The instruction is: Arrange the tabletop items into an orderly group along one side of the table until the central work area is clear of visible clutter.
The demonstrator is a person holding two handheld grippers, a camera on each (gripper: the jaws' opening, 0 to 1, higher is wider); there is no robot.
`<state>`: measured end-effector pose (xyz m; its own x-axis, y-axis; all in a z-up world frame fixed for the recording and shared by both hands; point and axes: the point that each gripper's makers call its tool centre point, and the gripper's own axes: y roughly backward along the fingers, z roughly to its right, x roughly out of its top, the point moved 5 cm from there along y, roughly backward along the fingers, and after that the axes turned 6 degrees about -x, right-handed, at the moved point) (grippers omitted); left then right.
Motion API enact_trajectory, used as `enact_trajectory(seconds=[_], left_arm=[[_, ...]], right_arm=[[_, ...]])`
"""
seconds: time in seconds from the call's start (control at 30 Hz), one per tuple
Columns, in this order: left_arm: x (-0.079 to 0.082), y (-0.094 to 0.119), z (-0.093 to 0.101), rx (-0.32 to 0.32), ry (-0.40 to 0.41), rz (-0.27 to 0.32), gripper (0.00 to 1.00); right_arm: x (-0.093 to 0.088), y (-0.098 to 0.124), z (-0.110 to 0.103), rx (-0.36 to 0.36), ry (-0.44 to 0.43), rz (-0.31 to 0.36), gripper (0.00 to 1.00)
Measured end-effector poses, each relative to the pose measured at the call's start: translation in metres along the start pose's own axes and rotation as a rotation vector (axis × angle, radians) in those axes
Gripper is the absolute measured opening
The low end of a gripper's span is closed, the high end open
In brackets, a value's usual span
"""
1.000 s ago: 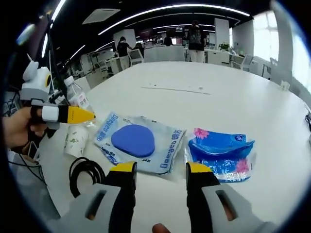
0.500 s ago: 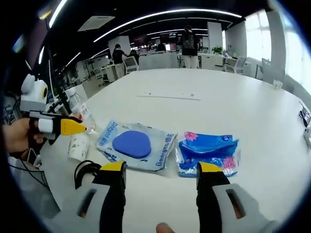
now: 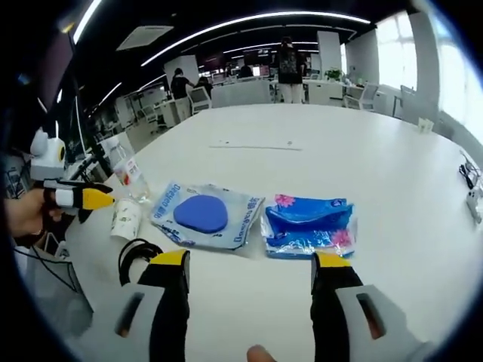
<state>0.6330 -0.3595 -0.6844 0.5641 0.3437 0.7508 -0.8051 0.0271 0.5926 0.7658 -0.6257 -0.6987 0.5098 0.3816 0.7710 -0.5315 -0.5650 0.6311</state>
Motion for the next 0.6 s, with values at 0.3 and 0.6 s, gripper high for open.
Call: enact_trajectory(seconds=[0.3,0.6], left_arm=[[-0.005,0.002,-0.005,-0.001,0.009,-0.014,0.79],[-0.018,0.001,-0.022,-0.041,0.057,-0.071,0.78]], right_arm=[[0.000,-0.001,-0.006,0.013,-0.005,-0.013,0.61],[-0.011,-0.004,-0.011,0.025,-0.004,-0.064,0.59]])
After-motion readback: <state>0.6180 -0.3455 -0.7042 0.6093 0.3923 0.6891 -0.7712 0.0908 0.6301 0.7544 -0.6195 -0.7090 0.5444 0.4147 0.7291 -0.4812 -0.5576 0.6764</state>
